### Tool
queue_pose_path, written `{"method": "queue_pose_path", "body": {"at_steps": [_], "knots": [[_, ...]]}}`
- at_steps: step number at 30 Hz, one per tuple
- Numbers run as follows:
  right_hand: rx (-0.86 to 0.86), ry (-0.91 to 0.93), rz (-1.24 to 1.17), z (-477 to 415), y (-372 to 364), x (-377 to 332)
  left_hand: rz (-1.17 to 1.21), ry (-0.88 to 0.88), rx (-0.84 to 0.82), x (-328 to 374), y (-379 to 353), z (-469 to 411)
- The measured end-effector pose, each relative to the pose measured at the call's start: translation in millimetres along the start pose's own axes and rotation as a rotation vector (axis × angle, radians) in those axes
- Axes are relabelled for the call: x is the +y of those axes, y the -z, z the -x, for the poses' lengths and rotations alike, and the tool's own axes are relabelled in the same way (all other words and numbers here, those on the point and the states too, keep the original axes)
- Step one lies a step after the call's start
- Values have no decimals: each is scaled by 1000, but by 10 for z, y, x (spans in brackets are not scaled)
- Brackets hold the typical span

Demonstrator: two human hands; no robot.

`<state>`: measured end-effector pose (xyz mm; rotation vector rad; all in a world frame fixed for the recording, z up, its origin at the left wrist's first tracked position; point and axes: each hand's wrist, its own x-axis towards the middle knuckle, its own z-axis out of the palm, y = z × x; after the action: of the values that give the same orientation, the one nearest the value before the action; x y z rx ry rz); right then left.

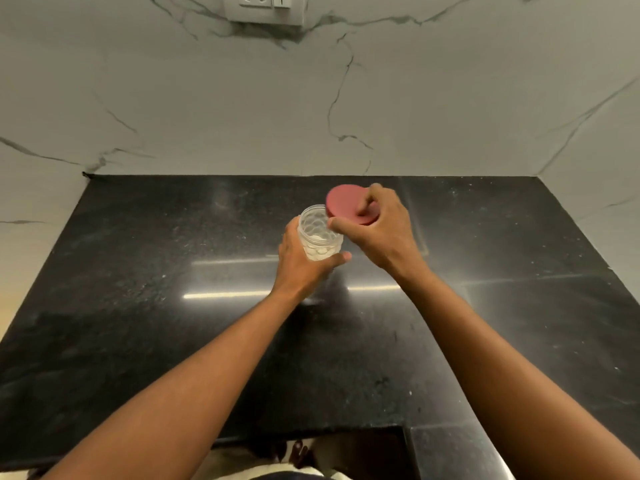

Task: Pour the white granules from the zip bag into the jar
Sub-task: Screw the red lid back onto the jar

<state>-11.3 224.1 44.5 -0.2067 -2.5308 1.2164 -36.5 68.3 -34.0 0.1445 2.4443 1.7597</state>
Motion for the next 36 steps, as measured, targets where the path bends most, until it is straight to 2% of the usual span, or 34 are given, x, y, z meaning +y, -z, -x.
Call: {"method": "queue_pose_path", "body": {"at_steps": [6, 17, 24, 27, 32, 36], "knots": [[-183, 82, 278, -98, -223, 16, -48, -5, 15, 24, 37, -102], [-535, 166, 567, -406, -221, -71, -72, 17, -18, -5, 109, -118], [-763, 159, 617, -599, -212, -279, -103, 21, -23, -10, 137, -66], [-733, 183, 720, -587, -244, -364, -126, 18, -30, -14, 158, -33], [-474, 197, 1071, -503, -386, -461, -148, 28, -44, -22, 183, 18], [-442, 205, 1179, -469, -404, -477, -166, 47, -62, -37, 222, 48]]}}
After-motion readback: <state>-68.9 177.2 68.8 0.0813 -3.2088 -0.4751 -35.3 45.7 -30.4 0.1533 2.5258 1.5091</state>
